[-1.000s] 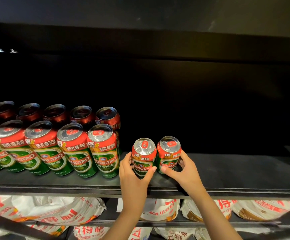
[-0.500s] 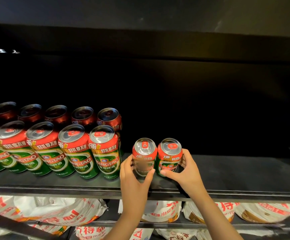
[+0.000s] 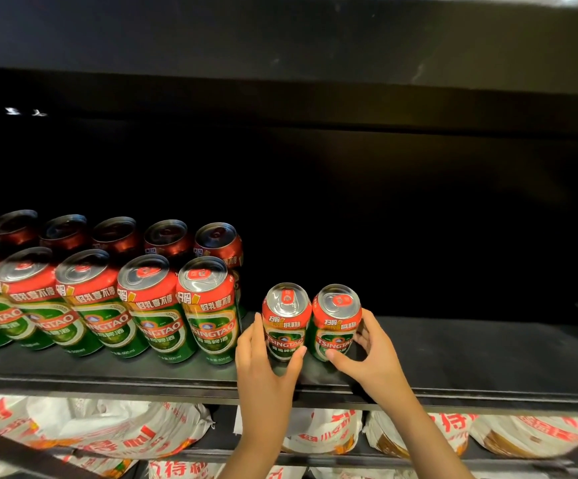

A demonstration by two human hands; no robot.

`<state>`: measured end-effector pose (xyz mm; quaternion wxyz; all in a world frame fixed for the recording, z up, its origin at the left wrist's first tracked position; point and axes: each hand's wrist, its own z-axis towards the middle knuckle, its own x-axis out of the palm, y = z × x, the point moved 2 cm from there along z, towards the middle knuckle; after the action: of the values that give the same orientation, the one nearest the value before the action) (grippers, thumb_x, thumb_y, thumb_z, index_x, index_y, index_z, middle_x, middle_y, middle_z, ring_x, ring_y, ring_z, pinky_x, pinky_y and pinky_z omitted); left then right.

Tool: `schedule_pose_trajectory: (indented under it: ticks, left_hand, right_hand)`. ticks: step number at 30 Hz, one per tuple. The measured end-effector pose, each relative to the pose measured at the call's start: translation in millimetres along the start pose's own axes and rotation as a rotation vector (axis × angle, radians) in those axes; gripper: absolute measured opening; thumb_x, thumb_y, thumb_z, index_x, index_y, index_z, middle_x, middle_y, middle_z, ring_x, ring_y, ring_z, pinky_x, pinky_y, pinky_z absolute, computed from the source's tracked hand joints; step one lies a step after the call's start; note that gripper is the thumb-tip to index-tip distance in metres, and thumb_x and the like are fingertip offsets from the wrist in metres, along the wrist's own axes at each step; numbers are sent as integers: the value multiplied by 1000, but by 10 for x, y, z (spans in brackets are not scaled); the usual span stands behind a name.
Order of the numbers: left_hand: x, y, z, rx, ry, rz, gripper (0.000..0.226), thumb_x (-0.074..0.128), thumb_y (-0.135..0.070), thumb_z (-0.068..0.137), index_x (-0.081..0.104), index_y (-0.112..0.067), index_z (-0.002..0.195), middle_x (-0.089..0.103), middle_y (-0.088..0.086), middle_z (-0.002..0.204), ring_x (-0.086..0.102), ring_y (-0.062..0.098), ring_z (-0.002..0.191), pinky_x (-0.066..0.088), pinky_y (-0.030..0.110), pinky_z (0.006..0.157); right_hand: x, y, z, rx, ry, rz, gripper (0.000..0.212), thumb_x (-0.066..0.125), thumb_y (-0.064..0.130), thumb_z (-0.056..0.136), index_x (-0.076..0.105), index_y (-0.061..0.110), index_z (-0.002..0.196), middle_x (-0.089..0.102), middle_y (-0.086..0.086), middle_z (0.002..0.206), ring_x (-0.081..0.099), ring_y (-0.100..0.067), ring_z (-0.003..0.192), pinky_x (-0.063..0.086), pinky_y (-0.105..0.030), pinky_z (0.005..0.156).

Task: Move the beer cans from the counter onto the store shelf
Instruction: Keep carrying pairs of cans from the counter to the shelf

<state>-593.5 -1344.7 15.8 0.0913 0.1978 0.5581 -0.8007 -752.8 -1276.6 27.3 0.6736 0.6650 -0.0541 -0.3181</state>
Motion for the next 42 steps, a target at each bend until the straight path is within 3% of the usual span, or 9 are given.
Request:
schedule_pose_trajectory:
  ticks: [4, 8, 14, 21, 25, 30, 32, 38, 42]
  left_hand:
    - [6, -7, -27, -36, -35, -69, 68, 75, -31, 75, 36, -30, 131, 40, -20, 118, 49, 12, 117, 49, 39, 97]
    - [20, -20, -45, 48, -72, -19, 65, 66, -38, 79, 37, -19, 134, 38, -8, 125, 49, 19, 117, 49, 44, 95]
    - [69, -27, -58, 8, -123, 10, 68, 62, -43, 79, 38, -14, 135, 44, 5, 128, 49, 24, 117, 49, 48, 92]
    - [154, -57, -49, -131, -194, -36, 69, 68, -36, 79, 38, -19, 139, 44, 0, 137, 45, 20, 126, 47, 45, 98]
    - [212, -102, -7, -158, -252, -52, 66, 71, -24, 81, 39, -18, 139, 46, 2, 136, 46, 21, 126, 44, 39, 101]
    - [284, -193, 41, -162, -317, -144, 63, 65, -16, 86, 36, -12, 141, 43, 5, 136, 43, 21, 127, 35, 27, 100]
    - [311, -213, 50, -150, -340, -158, 61, 62, -17, 88, 34, -13, 142, 40, 4, 137, 41, 19, 128, 36, 30, 101]
    - [377, -243, 84, -133, -372, -154, 60, 59, -16, 90, 31, -13, 143, 37, 5, 139, 37, 18, 131, 33, 29, 102]
    - [400, -242, 121, -134, -390, -142, 58, 58, -15, 90, 31, -11, 142, 37, 7, 139, 38, 22, 130, 39, 39, 105]
  right_hand:
    - [-25, -2, 3, -6, 3, 41, 62, 83, 21, 69, 49, 35, 119, 62, 23, 115, 56, 1, 113, 45, -13, 94]
    - [-20, 18, -5, -15, 5, 54, 58, 83, 20, 68, 51, 30, 116, 62, 26, 113, 58, 2, 110, 44, -10, 92]
    - [8, 40, -11, 2, -7, 58, 55, 83, 17, 68, 52, 30, 111, 63, 26, 109, 57, 6, 108, 43, -6, 87]
    - [68, 82, 30, 47, -11, 47, 55, 82, 16, 69, 48, 37, 107, 59, 21, 112, 51, 18, 105, 43, -2, 79]
    - [101, 94, 61, 59, -7, 41, 57, 82, 18, 70, 47, 40, 108, 58, 23, 114, 54, 13, 103, 43, -2, 82]
    - [153, 91, 119, 55, -1, 60, 53, 81, 17, 72, 51, 25, 115, 62, 13, 117, 56, 5, 110, 44, -3, 83]
    - [164, 88, 139, 60, 1, 62, 53, 81, 17, 72, 52, 22, 116, 62, 11, 117, 57, 1, 110, 45, -5, 85]
    - [199, 73, 176, 65, -7, 79, 54, 78, 14, 74, 51, 20, 120, 60, 13, 118, 55, 7, 106, 42, 0, 80]
    - [228, 90, 213, 59, -14, 72, 55, 77, 14, 76, 48, 22, 122, 56, 18, 115, 53, 12, 101, 40, 3, 78]
